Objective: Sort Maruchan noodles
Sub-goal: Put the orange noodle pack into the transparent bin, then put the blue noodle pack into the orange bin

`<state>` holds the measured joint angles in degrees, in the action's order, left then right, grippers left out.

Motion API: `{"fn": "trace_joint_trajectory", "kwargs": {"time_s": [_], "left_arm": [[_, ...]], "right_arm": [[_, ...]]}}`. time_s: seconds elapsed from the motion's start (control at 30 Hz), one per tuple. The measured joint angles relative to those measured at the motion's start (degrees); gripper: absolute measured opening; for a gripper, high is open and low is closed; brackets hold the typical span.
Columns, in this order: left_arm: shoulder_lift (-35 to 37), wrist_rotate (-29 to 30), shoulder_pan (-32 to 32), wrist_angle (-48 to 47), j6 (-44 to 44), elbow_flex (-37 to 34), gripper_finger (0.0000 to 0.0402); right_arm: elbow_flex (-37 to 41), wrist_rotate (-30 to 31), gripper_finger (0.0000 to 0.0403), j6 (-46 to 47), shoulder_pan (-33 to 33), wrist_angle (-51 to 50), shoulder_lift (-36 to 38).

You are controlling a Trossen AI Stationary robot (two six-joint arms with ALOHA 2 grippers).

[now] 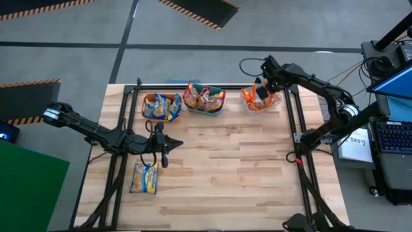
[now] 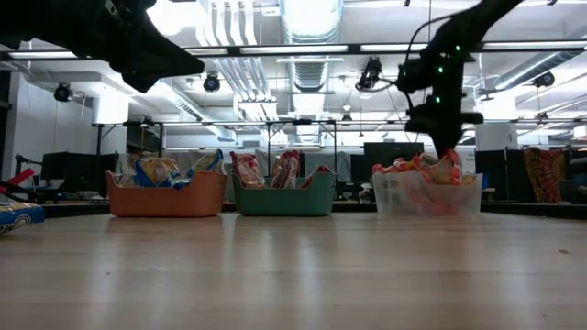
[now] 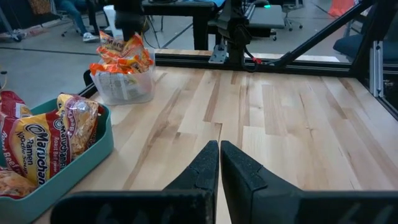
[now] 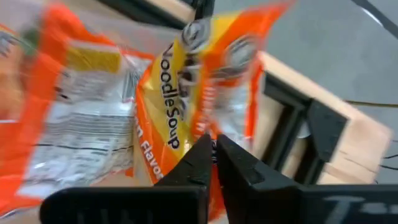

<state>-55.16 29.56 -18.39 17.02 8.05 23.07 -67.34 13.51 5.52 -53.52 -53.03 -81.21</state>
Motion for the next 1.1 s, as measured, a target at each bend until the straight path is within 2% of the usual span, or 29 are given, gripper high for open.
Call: {"fn": "trace_joint_trajectory", "kwargs": {"time_s": [0.13,0.33,0.57,0.7,0.87,1.1], "left_arm": [[0.0,0.0,0.0,0.0,0.0,0.0,0.0000],[0.0,0.0,0.0,0.0,0.1,0.0,0.0000],[0.0,0.0,0.0,0.0,2.0,0.0,0.0000],[0.0,0.0,0.0,0.0,4.1,0.0,0.0000],[0.0,0.0,0.0,0.0,7.5,0.0,0.0000],[-0.1,-0.1,-1.3,0.8,13.6,0.0,0.0000]], "right_arm": [[5.7,0.5,0.0009,-0.3,0.0,5.6,-0.3],[5.5,3.8,0.0009,-0.8,0.0,1.3,1.7],[1.4,4.0,0.0009,2.3,1.3,-1.6,10.2],[2.6,0.3,0.0009,6.2,4.7,-1.5,17.1],[9.4,-4.3,0.0009,11.6,13.9,3.7,26.6],[26.3,-5.1,0.0009,14.3,34.5,21.9,39.8]]}}
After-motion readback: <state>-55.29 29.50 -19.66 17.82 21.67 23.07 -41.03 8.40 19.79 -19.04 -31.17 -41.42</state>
